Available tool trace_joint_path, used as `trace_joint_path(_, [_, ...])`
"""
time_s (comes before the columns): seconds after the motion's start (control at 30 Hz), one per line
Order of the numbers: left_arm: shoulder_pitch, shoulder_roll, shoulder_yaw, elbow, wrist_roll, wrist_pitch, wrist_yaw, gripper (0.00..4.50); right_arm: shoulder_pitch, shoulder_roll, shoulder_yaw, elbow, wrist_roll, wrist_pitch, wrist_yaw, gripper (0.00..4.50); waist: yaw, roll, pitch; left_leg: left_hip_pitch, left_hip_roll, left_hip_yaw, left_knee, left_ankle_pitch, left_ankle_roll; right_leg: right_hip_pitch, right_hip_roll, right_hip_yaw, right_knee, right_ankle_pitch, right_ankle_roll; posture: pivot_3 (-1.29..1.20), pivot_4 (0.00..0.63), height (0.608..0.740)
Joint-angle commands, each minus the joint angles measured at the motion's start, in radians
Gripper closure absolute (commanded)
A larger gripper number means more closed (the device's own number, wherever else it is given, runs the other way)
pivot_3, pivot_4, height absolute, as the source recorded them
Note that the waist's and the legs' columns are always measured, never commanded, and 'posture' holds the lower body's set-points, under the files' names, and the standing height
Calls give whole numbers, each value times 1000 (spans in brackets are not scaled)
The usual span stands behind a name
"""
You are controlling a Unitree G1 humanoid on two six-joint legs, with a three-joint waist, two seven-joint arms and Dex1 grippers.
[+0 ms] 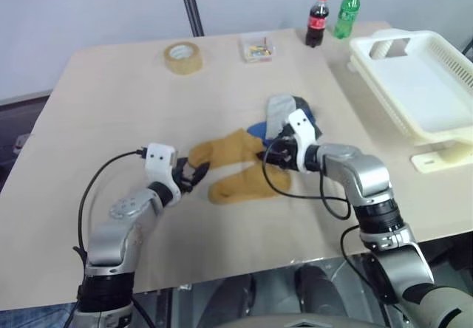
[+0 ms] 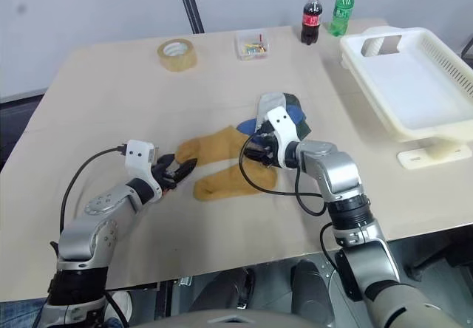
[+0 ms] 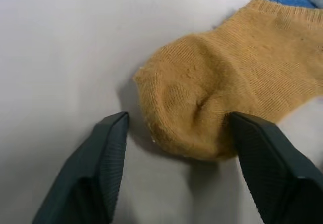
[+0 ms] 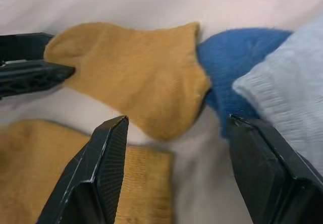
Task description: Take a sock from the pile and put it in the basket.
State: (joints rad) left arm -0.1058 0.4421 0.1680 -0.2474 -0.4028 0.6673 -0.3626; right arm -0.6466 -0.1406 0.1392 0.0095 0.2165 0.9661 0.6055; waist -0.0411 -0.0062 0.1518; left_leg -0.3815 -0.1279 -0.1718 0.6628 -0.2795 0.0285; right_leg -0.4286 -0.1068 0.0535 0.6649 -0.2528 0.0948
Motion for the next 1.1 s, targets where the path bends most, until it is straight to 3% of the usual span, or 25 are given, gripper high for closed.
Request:
trace_joint_path(0.03, [18,-8,-24,32,14,23,-3,1184,-16,37,-17,23,32,-6,-27,1319,-1,1,-2,0,0,0,0,0,0,0,0,0,0,0,0,0,150,740])
trace_joint_path(0.3, [17,-13,-31,27,23,23,-13,1184,-59,98,-5,123,44,-45,-50,1319,-2,2,-4,0,0,0,1,0,0,0,0,0,0,0,0,0,150,740])
trace_joint_path(0.43, [18,-14,-32,21,28,25,-14,1191,-73,115,-16,143,56,-54,-56,2640,-1,2,-5,0,0,0,1,0,0,0,0,0,1,0,0,0,150,740])
trace_joint_path(0.53, [21,-14,-30,18,29,25,-15,1191,-74,111,-14,144,56,-57,-59,4225,-1,2,-5,0,0,0,1,0,0,0,0,0,1,0,0,0,150,740])
trace_joint_path(0.57, [22,-14,-30,19,29,25,-16,1191,-73,106,-9,140,55,-58,-54,4426,-1,2,-5,0,0,0,1,0,0,0,0,0,1,0,0,0,150,740])
trace_joint_path(0.77, [27,-15,-32,14,23,14,-33,1191,-49,79,10,115,54,-65,-41,4426,-1,2,-5,0,0,0,1,0,0,0,0,0,1,0,0,0,150,740])
trace_joint_path(0.87, [35,-19,-38,-2,16,2,-50,1912,-37,73,18,100,56,-65,-41,4500,-1,3,-5,0,0,0,1,0,0,0,0,0,1,0,0,0,150,740])
trace_joint_path(0.97, [34,-22,-37,-4,29,1,-37,3251,-33,70,18,78,64,-64,-40,4500,0,2,-5,0,0,0,1,0,0,0,0,0,1,0,0,0,150,740])
trace_joint_path(1.1, [34,-26,-31,-12,22,8,-39,3251,-38,67,7,55,78,-63,-40,4500,1,2,-5,0,0,-1,1,0,0,0,0,0,1,0,0,0,150,740])
